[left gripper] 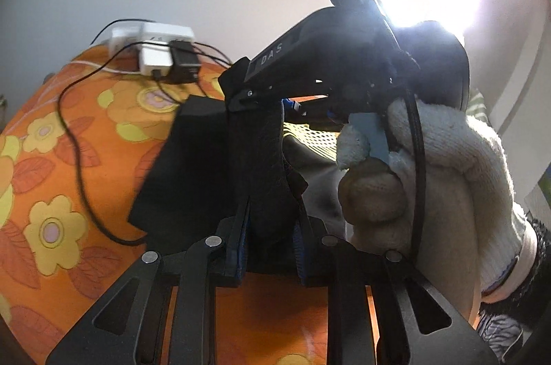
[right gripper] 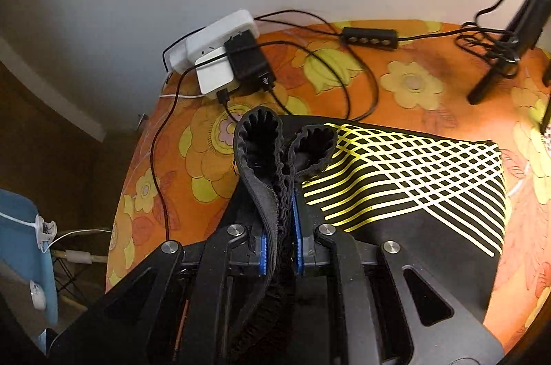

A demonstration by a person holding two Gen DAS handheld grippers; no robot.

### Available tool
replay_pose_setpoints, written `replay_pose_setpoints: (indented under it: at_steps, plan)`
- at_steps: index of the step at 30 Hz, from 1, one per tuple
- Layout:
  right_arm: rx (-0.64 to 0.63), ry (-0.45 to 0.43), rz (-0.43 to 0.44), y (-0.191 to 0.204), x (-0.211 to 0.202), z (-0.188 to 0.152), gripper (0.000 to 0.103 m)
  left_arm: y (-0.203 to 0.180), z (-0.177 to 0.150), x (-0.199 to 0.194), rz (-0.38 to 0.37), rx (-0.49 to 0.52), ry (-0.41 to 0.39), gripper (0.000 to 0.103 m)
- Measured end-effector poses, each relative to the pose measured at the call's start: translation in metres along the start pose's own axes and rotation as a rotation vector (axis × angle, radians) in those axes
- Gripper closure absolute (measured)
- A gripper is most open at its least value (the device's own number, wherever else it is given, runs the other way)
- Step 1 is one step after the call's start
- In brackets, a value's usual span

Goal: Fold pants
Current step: 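Grasp the waistband with the left gripper and fold the pants over with both, then lay the fold down and open both grippers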

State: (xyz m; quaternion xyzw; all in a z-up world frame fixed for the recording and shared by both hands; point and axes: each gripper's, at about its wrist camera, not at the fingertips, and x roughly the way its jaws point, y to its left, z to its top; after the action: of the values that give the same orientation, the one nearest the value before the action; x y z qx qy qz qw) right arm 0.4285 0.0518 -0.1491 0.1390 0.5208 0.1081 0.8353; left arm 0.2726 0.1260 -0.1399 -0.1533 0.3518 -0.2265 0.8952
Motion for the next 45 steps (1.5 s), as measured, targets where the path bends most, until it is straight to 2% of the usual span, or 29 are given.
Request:
replay_pose_setpoints:
  at_steps: [5,7,8,10,12,14,17,21,22,23,24,29,32,35,38,41,44,45]
  plan:
    - [-0.013,0.019,-0.008,0.008,0.021,0.006,0.091,0.008,-0.002,-0.007,0.010,-0.045,0.013,0.083]
    - [-0.016,0.030,0.009,0.008,0.025,0.007,0.087,0.011,-0.003,-0.008,0.016,-0.061,0.018,0.083]
    - [-0.019,0.041,0.024,0.009,0.028,0.008,0.080,0.013,-0.005,-0.009,0.019,-0.063,0.021,0.083]
    - [-0.023,0.049,0.069,0.008,0.029,0.010,0.060,0.015,-0.006,-0.007,0.030,-0.077,0.027,0.083]
    - [-0.031,0.027,0.098,0.006,0.021,0.012,0.048,0.019,-0.006,-0.005,0.040,-0.089,0.031,0.083]
    - [-0.057,0.001,0.114,0.004,0.008,0.014,0.045,0.024,-0.006,-0.004,0.059,-0.101,0.034,0.083]
    - [-0.099,-0.015,0.143,-0.002,-0.013,0.014,0.044,0.031,-0.005,-0.007,0.094,-0.125,0.033,0.083]
    - [-0.169,-0.054,0.128,-0.019,-0.046,0.009,0.044,0.034,-0.007,-0.018,0.148,-0.139,0.033,0.078]
    - [-0.180,-0.059,0.119,-0.027,-0.053,0.007,0.044,0.035,-0.007,-0.020,0.166,-0.137,0.035,0.075]
    - [-0.184,-0.063,0.107,-0.037,-0.059,0.006,0.044,0.036,-0.007,-0.021,0.195,-0.136,0.036,0.066]
    - [-0.182,-0.060,0.097,-0.049,-0.064,0.003,0.044,0.037,-0.007,-0.025,0.226,-0.135,0.033,0.062]
    - [-0.153,-0.045,0.052,-0.104,-0.080,-0.011,0.044,0.033,-0.003,-0.043,0.290,-0.100,-0.006,0.062]
    - [-0.175,-0.025,0.049,-0.118,-0.081,-0.027,0.044,0.023,0.004,-0.040,0.282,-0.066,-0.010,0.062]
    - [-0.251,-0.014,0.056,-0.112,-0.080,-0.046,0.049,0.009,0.011,-0.028,0.271,-0.013,-0.001,0.062]
    - [-0.337,-0.016,0.072,-0.097,-0.080,-0.065,0.054,-0.006,0.015,-0.012,0.278,0.093,0.029,0.062]
    - [-0.415,0.025,0.094,-0.083,-0.072,-0.083,0.057,-0.005,0.014,0.004,0.339,0.138,0.070,0.062]
    - [-0.486,0.043,0.063,-0.076,-0.064,-0.098,0.057,0.013,0.012,0.015,0.427,0.112,0.118,0.062]
    - [-0.493,0.054,0.061,-0.077,-0.062,-0.101,0.057,0.019,0.011,0.016,0.452,0.103,0.130,0.059]
